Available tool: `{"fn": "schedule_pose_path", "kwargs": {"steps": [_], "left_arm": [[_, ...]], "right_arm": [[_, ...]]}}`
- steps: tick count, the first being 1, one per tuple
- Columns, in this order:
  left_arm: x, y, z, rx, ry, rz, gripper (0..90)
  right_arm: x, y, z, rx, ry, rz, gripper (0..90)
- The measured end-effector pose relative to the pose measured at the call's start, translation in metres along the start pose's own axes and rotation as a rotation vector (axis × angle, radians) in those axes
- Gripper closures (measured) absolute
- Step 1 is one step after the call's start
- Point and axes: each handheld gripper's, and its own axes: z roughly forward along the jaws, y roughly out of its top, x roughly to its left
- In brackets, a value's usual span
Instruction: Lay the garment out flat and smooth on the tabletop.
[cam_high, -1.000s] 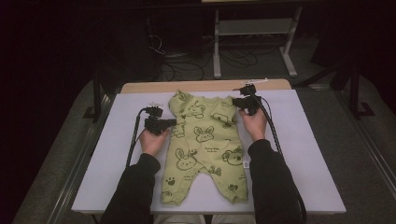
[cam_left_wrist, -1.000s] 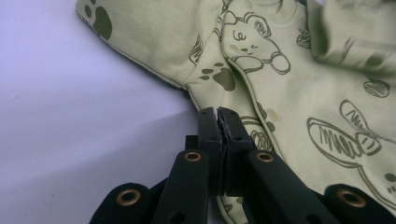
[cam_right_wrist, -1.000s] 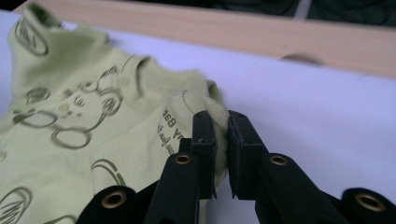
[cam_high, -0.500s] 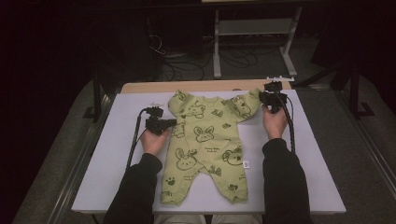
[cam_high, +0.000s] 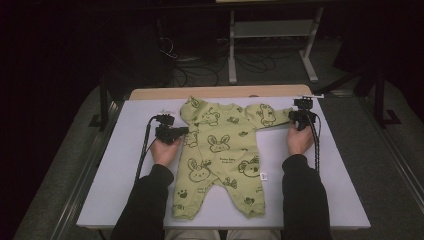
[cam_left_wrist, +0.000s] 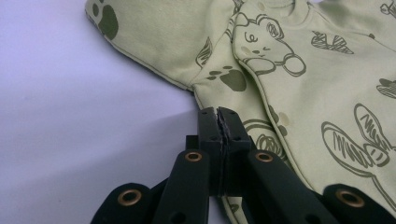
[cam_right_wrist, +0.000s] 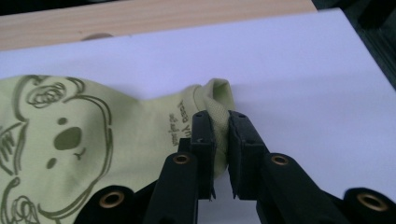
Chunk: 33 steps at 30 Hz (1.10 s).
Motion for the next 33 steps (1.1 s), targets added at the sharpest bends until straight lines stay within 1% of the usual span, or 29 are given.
{"fn": "schedule_pose_path", "kwargs": {"steps": [1, 4, 7, 8, 10, 14, 15, 16, 18, 21, 25, 28, 32, 33], "left_arm": [[0.000, 0.000, 0.000, 0.000, 0.000, 0.001, 88.7], [0.000, 0.000, -0.001, -0.001, -0.001, 0.005, 88.7], [0.000, 0.000, -0.001, -0.002, -0.001, 0.006, 88.7], [0.000, 0.000, -0.001, -0.001, -0.001, 0.006, 88.7], [0.000, 0.000, -0.001, -0.001, -0.001, 0.006, 88.7], [-0.001, 0.001, -0.002, -0.002, -0.001, 0.011, 88.6], [0.000, 0.001, -0.002, 0.000, -0.001, 0.012, 88.6], [0.000, 0.001, -0.002, 0.000, -0.001, 0.013, 88.6], [0.000, 0.001, -0.002, 0.001, -0.001, 0.013, 88.6], [-0.001, 0.001, -0.002, 0.001, -0.001, 0.011, 88.6], [-0.001, 0.001, -0.002, 0.002, -0.001, 0.013, 88.5], [-0.001, 0.001, -0.002, 0.003, -0.001, 0.015, 88.5], [-0.001, 0.001, -0.002, 0.004, -0.002, 0.017, 88.4], [-0.001, 0.001, -0.002, 0.003, -0.002, 0.016, 88.5]], "right_arm": [[-0.001, -0.002, 0.000, -0.006, 0.001, 0.007, 80.2], [-0.002, -0.003, 0.001, -0.001, 0.003, 0.019, 79.9], [-0.002, -0.002, 0.000, -0.010, 0.016, 0.009, 77.9], [-0.003, -0.001, -0.002, -0.014, 0.020, 0.005, 75.8], [-0.004, 0.001, -0.005, -0.018, 0.019, 0.007, 68.4], [-0.012, 0.007, -0.016, -0.055, 0.019, 0.040, 57.4], [-0.014, 0.008, -0.019, -0.065, 0.021, 0.044, 56.7], [-0.015, 0.010, -0.023, -0.081, 0.032, 0.052, 55.7], [-0.015, 0.012, -0.029, -0.098, 0.053, 0.051, 53.8], [-0.009, 0.014, -0.037, -0.113, 0.108, 0.030, 51.6], [0.001, 0.016, -0.041, -0.089, 0.199, 0.012, 49.9], [0.009, 0.014, -0.045, -0.079, 0.242, -0.005, 49.4], [0.020, 0.011, -0.045, -0.035, 0.311, -0.021, 47.7], [0.023, 0.009, -0.045, -0.013, 0.345, -0.028, 46.8]]}}
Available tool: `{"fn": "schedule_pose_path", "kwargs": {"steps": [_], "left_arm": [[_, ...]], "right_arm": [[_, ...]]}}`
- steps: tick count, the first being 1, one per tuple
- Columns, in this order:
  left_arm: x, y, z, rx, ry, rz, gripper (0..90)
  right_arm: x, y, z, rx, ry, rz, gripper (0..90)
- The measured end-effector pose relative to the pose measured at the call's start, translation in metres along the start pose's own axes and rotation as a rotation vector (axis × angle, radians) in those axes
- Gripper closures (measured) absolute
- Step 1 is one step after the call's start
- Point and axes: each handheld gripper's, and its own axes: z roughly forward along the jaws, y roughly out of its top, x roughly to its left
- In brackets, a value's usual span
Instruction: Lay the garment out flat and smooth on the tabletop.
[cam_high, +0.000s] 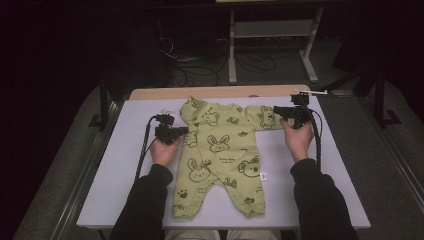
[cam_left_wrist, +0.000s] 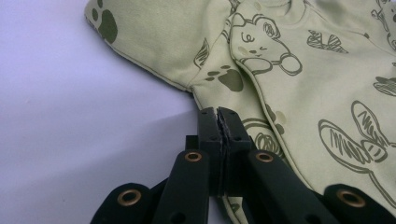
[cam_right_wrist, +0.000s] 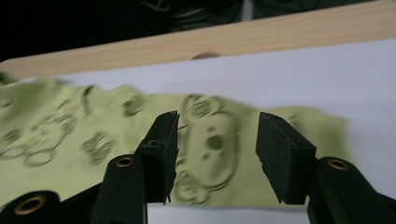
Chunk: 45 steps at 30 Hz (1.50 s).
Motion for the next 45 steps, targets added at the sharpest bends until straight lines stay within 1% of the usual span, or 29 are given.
{"fn": "schedule_pose_path", "kwargs": {"steps": [2, 6, 7, 11, 13, 15, 16, 17, 18, 21, 23, 25, 27, 29, 31, 34, 36, 38, 40, 41, 43, 45], "left_arm": [[0.000, 0.000, 0.000, 0.001, 0.001, 0.001, 88.4], [-0.001, 0.000, 0.000, 0.000, 0.001, 0.002, 88.4], [-0.001, 0.000, 0.000, -0.001, 0.001, 0.001, 88.4], [0.000, 0.000, -0.001, -0.001, 0.000, 0.004, 88.4], [0.000, 0.000, -0.001, -0.001, -0.002, 0.004, 88.3], [0.000, 0.000, -0.001, -0.002, -0.003, 0.005, 88.4], [-0.001, 0.000, -0.001, -0.001, -0.003, 0.005, 88.4], [-0.001, 0.000, -0.001, -0.001, -0.002, 0.005, 88.4], [-0.001, 0.000, -0.001, -0.001, -0.002, 0.007, 88.1], [0.000, 0.000, -0.001, -0.003, -0.004, 0.009, 88.2], [-0.001, 0.000, -0.001, -0.002, -0.004, 0.008, 88.1], [-0.001, 0.000, 0.000, -0.003, -0.003, 0.007, 88.2], [-0.001, 0.000, 0.000, -0.003, -0.004, 0.009, 88.1], [0.000, 0.000, 0.000, -0.004, -0.008, 0.009, 87.7], [0.000, 0.000, 0.000, -0.007, -0.008, 0.009, 86.9], [0.003, 0.002, -0.004, -0.030, -0.001, 0.006, 81.3], [0.008, 0.004, -0.007, -0.058, -0.002, -0.018, 76.3], [0.013, 0.005, -0.010, -0.091, 0.006, -0.046, 69.9], [0.020, 0.009, -0.011, -0.109, 0.023, -0.076, 66.1], [0.023, 0.011, -0.010, -0.111, 0.020, -0.086, 64.3], [0.028, 0.016, -0.008, -0.118, 0.026, -0.088, 56.9], [0.033, 0.022, -0.006, -0.126, 0.015, -0.094, 52.9]], "right_arm": [[0.006, -0.002, 0.002, 0.030, 0.035, -0.012, 46.9], [0.021, -0.010, 0.013, 0.143, 0.099, -0.040, 48.4], [0.025, -0.013, 0.016, 0.163, 0.109, -0.052, 48.8], [0.037, -0.021, 0.025, 0.228, 0.126, -0.094, 50.3], [0.042, -0.025, 0.030, 0.262, 0.129, -0.099, 50.3], [0.045, -0.029, 0.035, 0.286, 0.142, -0.099, 50.5], [0.045, -0.031, 0.038, 0.301, 0.153, -0.082, 50.9], [0.045, -0.032, 0.040, 0.315, 0.154, -0.075, 51.4], [0.046, -0.034, 0.042, 0.326, 0.141, -0.072, 52.1], [0.050, -0.038, 0.047, 0.344, 0.113, -0.109, 54.6], [0.053, -0.040, 0.050, 0.365, 0.116, -0.110, 60.2], [0.056, -0.041, 0.050, 0.365, 0.100, -0.125, 70.4], [0.059, -0.042, 0.052, 0.369, 0.097, -0.144, 80.7], [0.061, -0.043, 0.053, 0.353, 0.097, -0.184, 84.2], [0.062, -0.043, 0.054, 0.322, 0.101, -0.212, 84.9], [0.063, -0.044, 0.056, 0.296, 0.101, -0.224, 85.2], [0.064, -0.044, 0.056, 0.273, 0.101, -0.237, 85.3], [0.065, -0.043, 0.056, 0.265, 0.101, -0.240, 85.3], [0.065, -0.043, 0.057, 0.260, 0.100, -0.244, 85.3], [0.065, -0.043, 0.057, 0.258, 0.101, -0.239, 85.3], [0.065, -0.043, 0.056, 0.249, 0.105, -0.245, 85.3], [0.066, -0.043, 0.056, 0.245, 0.106, -0.248, 85.3]]}}
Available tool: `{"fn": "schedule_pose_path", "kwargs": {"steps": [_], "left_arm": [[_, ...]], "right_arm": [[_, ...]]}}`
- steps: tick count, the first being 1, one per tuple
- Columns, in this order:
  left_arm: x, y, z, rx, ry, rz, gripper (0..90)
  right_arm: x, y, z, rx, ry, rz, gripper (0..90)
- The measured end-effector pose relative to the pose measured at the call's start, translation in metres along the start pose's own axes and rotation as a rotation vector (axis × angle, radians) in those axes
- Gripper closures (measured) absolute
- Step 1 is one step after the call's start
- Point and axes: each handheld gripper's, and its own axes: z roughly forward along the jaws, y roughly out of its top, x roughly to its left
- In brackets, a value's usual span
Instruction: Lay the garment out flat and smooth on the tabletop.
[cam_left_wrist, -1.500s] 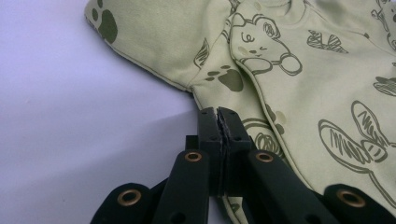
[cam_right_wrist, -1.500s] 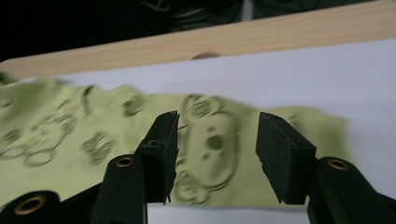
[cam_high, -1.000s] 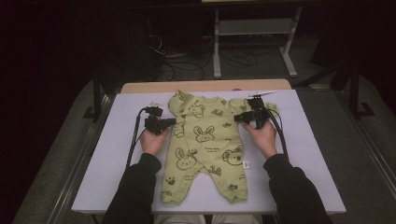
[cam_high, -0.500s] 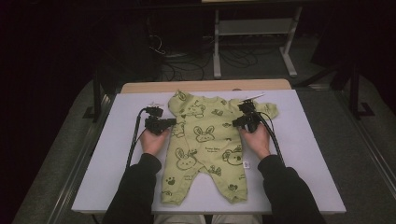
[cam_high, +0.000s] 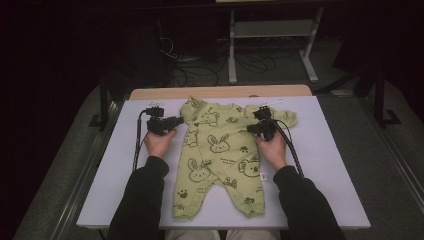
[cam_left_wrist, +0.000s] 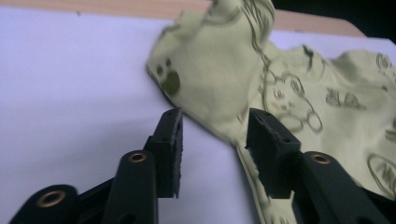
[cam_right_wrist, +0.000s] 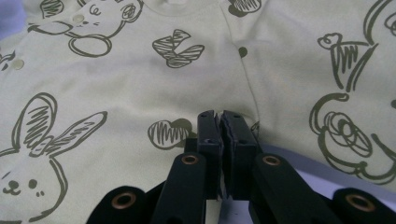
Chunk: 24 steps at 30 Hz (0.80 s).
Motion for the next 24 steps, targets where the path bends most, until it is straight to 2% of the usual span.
{"fn": "schedule_pose_path", "kwargs": {"steps": [1, 5, 8, 11, 12, 14, 16, 18, 21, 24], "left_arm": [[0.002, 0.005, 0.003, 0.001, -0.001, -0.006, 50.3], [0.005, 0.018, 0.014, 0.010, -0.004, 0.002, 41.7], [0.003, 0.025, 0.027, 0.019, -0.003, 0.009, 38.8], [0.000, 0.028, 0.041, 0.065, -0.001, -0.007, 38.7], [-0.003, 0.028, 0.046, 0.092, 0.027, 0.005, 43.0], [-0.009, 0.027, 0.049, 0.121, 0.068, 0.059, 67.7], [-0.013, 0.028, 0.048, 0.115, 0.061, 0.068, 84.7], [-0.020, 0.029, 0.044, 0.107, 0.060, 0.102, 86.8], [-0.036, 0.034, 0.034, 0.095, 0.058, 0.196, 87.1], [-0.053, 0.036, 0.025, 0.092, 0.041, 0.269, 87.0]], "right_arm": [[0.000, 0.000, 0.000, -0.001, -0.001, -0.010, 85.3], [-0.003, 0.001, -0.001, -0.006, 0.019, 0.001, 85.3], [-0.004, 0.002, -0.003, -0.016, 0.033, 0.001, 85.3], [-0.005, 0.003, -0.005, -0.025, 0.045, 0.007, 85.4], [-0.005, 0.003, -0.005, -0.024, 0.045, 0.005, 85.5], [-0.005, 0.002, -0.006, -0.021, 0.045, 0.006, 85.5], [-0.005, 0.001, -0.007, -0.022, 0.045, -0.001, 85.5], [-0.006, 0.001, -0.007, -0.025, 0.045, -0.005, 85.5], [-0.006, -0.001, -0.005, -0.021, 0.046, -0.009, 85.5], [-0.006, -0.002, -0.002, -0.015, 0.042, -0.016, 85.4]]}}
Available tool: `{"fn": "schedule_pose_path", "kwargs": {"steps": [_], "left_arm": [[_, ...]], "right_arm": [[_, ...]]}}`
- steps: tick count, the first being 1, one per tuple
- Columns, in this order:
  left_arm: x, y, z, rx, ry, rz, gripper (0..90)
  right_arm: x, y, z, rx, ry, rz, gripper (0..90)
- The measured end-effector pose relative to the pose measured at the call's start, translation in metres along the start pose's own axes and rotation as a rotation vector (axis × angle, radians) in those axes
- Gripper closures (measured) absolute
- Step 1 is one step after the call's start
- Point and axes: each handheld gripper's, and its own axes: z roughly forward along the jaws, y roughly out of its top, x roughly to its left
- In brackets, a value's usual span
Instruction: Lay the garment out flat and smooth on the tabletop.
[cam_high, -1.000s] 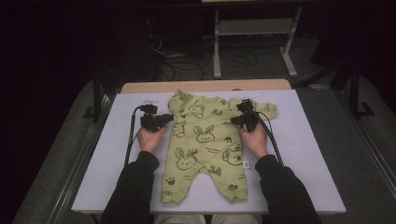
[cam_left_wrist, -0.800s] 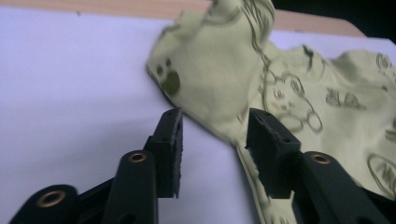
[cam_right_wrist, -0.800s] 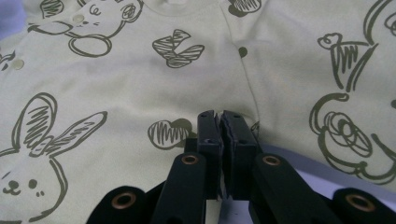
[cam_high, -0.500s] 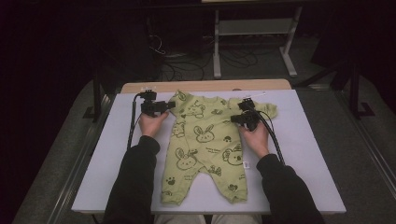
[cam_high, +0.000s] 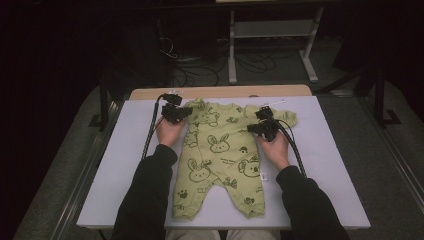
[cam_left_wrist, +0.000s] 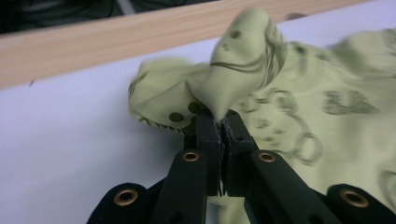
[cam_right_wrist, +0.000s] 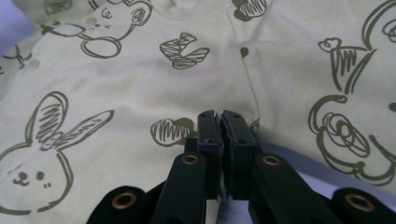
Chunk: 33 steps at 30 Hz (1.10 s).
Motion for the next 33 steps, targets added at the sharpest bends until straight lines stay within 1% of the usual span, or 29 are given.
{"fn": "schedule_pose_path", "kwargs": {"steps": [2, 4, 5, 6, 8, 10, 12, 17, 18, 19, 21, 24, 26, 27, 28, 31, 32, 33], "left_arm": [[-0.009, 0.002, -0.004, -0.003, -0.016, 0.033, 86.9], [-0.018, 0.002, -0.008, -0.007, -0.052, 0.051, 86.9], [-0.024, 0.001, -0.009, 0.006, -0.075, 0.065, 86.9], [-0.028, 0.000, -0.009, 0.018, -0.088, 0.083, 86.9], [-0.037, -0.004, -0.008, 0.039, -0.101, 0.123, 86.8], [-0.042, -0.009, -0.006, 0.053, -0.122, 0.136, 86.7], [-0.045, -0.012, -0.003, 0.072, -0.141, 0.145, 86.4], [-0.050, -0.020, 0.002, 0.104, -0.184, 0.154, 85.7], [-0.050, -0.022, 0.004, 0.113, -0.201, 0.156, 84.9], [-0.051, -0.023, 0.005, 0.122, -0.214, 0.150, 82.8], [-0.053, -0.025, 0.007, 0.138, -0.222, 0.153, 76.6], [-0.056, -0.026, 0.007, 0.156, -0.267, 0.166, 67.3], [-0.057, -0.025, 0.005, 0.151, -0.282, 0.165, 61.3], [-0.057, -0.023, 0.003, 0.141, -0.275, 0.168, 58.0], [-0.057, -0.022, 0.002, 0.137, -0.271, 0.162, 55.2], [-0.052, -0.018, -0.006, 0.102, -0.268, 0.139, 54.0], [-0.049, -0.016, -0.009, 0.086, -0.263, 0.128, 53.4], [-0.046, -0.014, -0.012, 0.072, -0.268, 0.112, 52.5]], "right_arm": [[0.001, -0.001, 0.001, -0.001, -0.008, -0.009, 85.4], [0.002, -0.001, 0.002, -0.003, -0.014, -0.029, 85.4], [0.002, -0.001, 0.003, -0.002, -0.016, -0.037, 85.4], [0.002, -0.001, 0.003, -0.003, -0.016, -0.039, 85.4], [0.001, -0.002, 0.004, 0.000, -0.014, -0.042, 85.4], [0.001, -0.002, 0.004, -0.001, -0.013, -0.040, 85.4], [0.001, -0.001, 0.003, 0.000, -0.013, -0.044, 85.4], [0.001, -0.002, 0.001, 0.008, -0.014, -0.052, 85.4], [0.001, -0.002, 0.001, 0.008, -0.015, -0.055, 85.4], [0.001, -0.002, 0.001, 0.010, -0.013, -0.058, 85.4], [0.000, -0.003, 0.000, 0.011, -0.010, -0.056, 85.4], [0.000, -0.003, 0.000, 0.012, -0.006, -0.054, 85.3], [0.000, -0.003, -0.001, 0.012, -0.005, -0.048, 85.1], [-0.001, -0.003, -0.001, 0.011, -0.003, -0.048, 85.1], [-0.001, -0.003, -0.001, 0.012, -0.002, -0.046, 85.1], [-0.001, -0.003, -0.001, 0.010, -0.004, -0.048, 85.1], [-0.001, -0.003, -0.001, 0.011, -0.005, -0.048, 85.1], [0.000, -0.003, -0.001, 0.010, -0.006, -0.049, 85.1]]}}
